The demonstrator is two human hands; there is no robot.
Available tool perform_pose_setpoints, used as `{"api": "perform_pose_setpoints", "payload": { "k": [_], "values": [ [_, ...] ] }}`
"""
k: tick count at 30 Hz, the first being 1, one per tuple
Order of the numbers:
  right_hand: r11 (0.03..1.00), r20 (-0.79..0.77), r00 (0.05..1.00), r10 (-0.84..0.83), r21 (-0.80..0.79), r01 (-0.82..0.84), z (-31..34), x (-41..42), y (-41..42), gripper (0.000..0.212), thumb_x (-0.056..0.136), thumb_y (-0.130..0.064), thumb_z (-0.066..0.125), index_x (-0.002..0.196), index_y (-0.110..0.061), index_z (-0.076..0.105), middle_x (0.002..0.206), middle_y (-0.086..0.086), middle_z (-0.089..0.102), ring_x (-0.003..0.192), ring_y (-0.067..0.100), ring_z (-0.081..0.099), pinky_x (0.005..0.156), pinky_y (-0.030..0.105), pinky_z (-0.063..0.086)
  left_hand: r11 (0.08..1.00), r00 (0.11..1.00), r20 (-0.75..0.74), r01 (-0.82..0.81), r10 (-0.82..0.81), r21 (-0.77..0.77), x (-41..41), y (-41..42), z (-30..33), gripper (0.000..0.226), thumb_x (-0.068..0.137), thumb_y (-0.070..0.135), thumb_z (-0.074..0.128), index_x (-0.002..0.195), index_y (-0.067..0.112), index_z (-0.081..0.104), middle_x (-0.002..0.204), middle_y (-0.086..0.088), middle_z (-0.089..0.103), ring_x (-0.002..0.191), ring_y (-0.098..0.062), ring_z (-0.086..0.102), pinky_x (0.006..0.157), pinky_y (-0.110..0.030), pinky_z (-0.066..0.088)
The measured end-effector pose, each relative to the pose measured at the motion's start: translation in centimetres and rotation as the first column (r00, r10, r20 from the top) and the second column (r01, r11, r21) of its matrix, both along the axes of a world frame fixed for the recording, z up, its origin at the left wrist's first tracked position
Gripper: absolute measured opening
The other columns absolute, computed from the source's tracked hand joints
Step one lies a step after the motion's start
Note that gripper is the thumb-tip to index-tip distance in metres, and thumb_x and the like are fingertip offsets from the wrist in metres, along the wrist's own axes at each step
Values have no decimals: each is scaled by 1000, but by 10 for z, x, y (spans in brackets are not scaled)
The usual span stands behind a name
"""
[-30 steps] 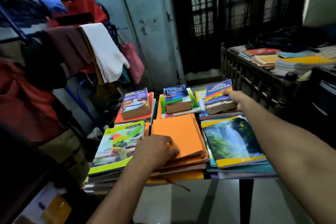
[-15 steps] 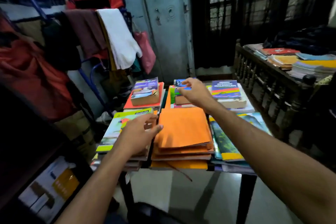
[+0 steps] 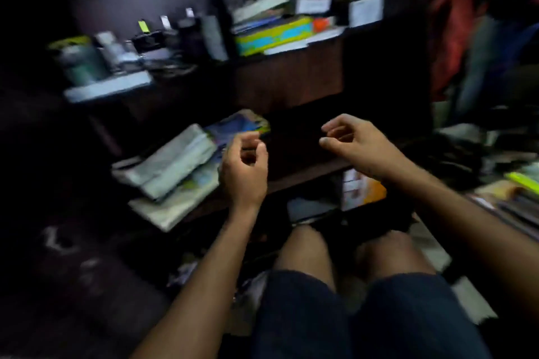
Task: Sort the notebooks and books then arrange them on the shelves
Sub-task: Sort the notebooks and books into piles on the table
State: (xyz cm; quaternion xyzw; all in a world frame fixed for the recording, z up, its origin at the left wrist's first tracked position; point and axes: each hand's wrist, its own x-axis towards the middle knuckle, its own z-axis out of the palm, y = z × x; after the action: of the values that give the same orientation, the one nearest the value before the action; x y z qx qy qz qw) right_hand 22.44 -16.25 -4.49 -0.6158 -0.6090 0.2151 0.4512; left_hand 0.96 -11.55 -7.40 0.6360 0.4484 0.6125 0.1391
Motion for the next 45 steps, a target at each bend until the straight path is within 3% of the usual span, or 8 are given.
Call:
{"api": "perform_pose_setpoints", "payload": {
  "k": [8,11,15,18,23,36,42,45],
  "values": [
    [938,217,920,327,-191,-289,-47,-130,113,52,88,-37,73,132,-18,54,127,9,56,119,24,57,101,34,46,797,739,-358,-603,570,24,-159,36,-48,59,70,32,81,124,22,58,129,-4,51,118,-33,50,96,-47,41],
    [903,392,816,425,-237,-357,-63,-152,135,63,89,-44,69,142,-18,45,136,11,49,128,29,50,106,36,42,710,699,-291,-699,653,-86,-177,45,-67,80,63,37,89,132,24,51,136,-8,46,122,-36,47,95,-49,41],
    [884,583,668,462,-248,-396,-85,-186,154,78,91,-58,59,154,-24,29,157,7,32,143,29,34,114,42,36,744,766,-116,-642,633,-184,-193,55,-86,107,63,38,93,150,17,34,153,-17,33,139,-37,35,112,-40,29],
    [863,628,606,488,-244,-442,-95,-205,166,76,94,-59,53,156,-26,22,161,5,24,149,25,22,118,43,27,802,795,-239,-590,557,-92,-205,71,-68,119,65,48,90,159,24,20,166,-6,15,150,-24,18,118,-34,17],
    [876,708,547,448,-225,-426,-104,-221,175,73,95,-72,32,157,-36,17,165,5,16,151,25,13,117,56,11,840,869,-277,-478,410,-256,-242,116,-26,101,64,58,85,152,36,38,168,1,14,153,-19,14,118,-31,17],
    [893,657,611,442,-260,-367,-116,-188,143,76,91,-80,24,157,-48,4,169,-10,-3,155,12,-5,117,67,-3,934,939,-176,-322,295,-153,-222,81,-60,70,75,33,87,136,44,54,162,10,30,147,-12,33,117,-36,33],
    [937,654,674,344,-194,-290,-124,-125,90,70,90,-81,24,154,-55,9,167,-18,3,154,7,-2,118,65,-4,970,954,-192,-240,229,-34,-167,39,-77,67,75,32,85,136,32,58,161,2,33,150,-9,27,113,-9,24],
    [944,654,680,330,-224,-242,-122,-87,73,74,83,-85,19,152,-58,9,166,-23,0,153,4,-5,117,66,-6,965,940,-221,-261,262,32,-125,22,-81,66,74,43,83,136,31,60,159,-1,35,150,-18,29,118,-26,28]
  ]
}}
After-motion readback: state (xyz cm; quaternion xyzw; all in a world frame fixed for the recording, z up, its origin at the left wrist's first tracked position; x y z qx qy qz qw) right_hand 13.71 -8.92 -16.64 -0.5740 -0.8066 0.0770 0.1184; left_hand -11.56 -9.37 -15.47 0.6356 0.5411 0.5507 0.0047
